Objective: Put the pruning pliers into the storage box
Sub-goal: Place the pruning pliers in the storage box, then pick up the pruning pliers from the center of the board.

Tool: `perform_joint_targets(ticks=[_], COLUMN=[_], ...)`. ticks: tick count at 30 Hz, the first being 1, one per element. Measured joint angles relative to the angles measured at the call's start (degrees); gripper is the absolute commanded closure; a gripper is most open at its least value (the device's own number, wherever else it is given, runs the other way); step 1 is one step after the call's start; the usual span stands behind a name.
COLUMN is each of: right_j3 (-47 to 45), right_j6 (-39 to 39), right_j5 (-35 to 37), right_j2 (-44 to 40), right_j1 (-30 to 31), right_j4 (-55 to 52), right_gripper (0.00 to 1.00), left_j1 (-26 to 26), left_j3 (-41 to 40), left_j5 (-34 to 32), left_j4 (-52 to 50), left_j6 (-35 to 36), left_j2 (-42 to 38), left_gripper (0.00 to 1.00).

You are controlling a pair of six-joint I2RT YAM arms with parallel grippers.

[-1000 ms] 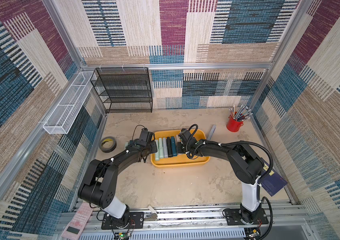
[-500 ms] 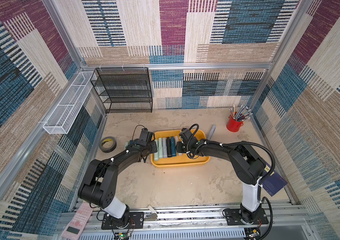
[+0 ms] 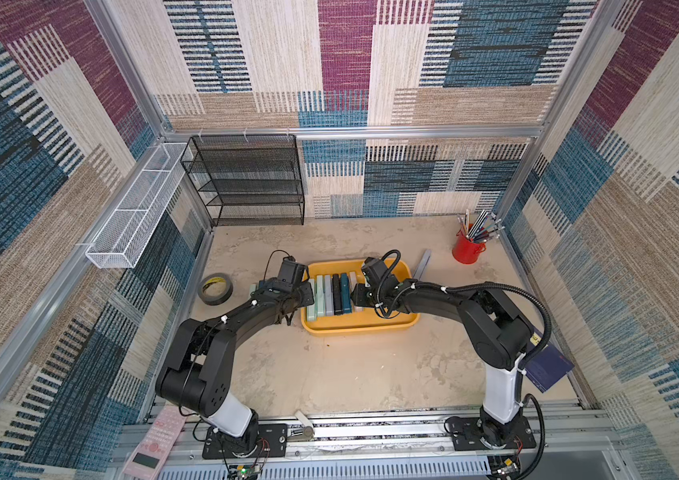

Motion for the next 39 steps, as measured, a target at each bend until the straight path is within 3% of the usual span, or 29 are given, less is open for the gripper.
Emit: perform_joint_targets(ticks=[15,25,31,39], right_j3=[-2.8,-9.2,-9.2,-3.0], right_j6=[-3.2,-4.9,-5.5,-7.7], right_j5=[-1.2,4.7,5.8,5.4], right_j2=[-11.1,-20.0,-17.7,-9.4], right_j1=[-8.6,-20.7,-26.4,-27.7], right_j4=[-0.7,-4.7,-6.0,-6.3], right_gripper=[0.55,0.39,0.37,0.36], left_j1=[0.0,0.0,0.0,0.0], left_j3=[0.0,0.0,0.3,0.3], left_j5=[0.0,0.1,0.2,0.2], left_j4=[0.1,0.9,1.2,0.9], left_j6=[0.0,0.0,0.0,0.2], left_j2=[0.1,0.5,0.7,0.5], left_gripper=[0.91,0.91,0.91,0.91])
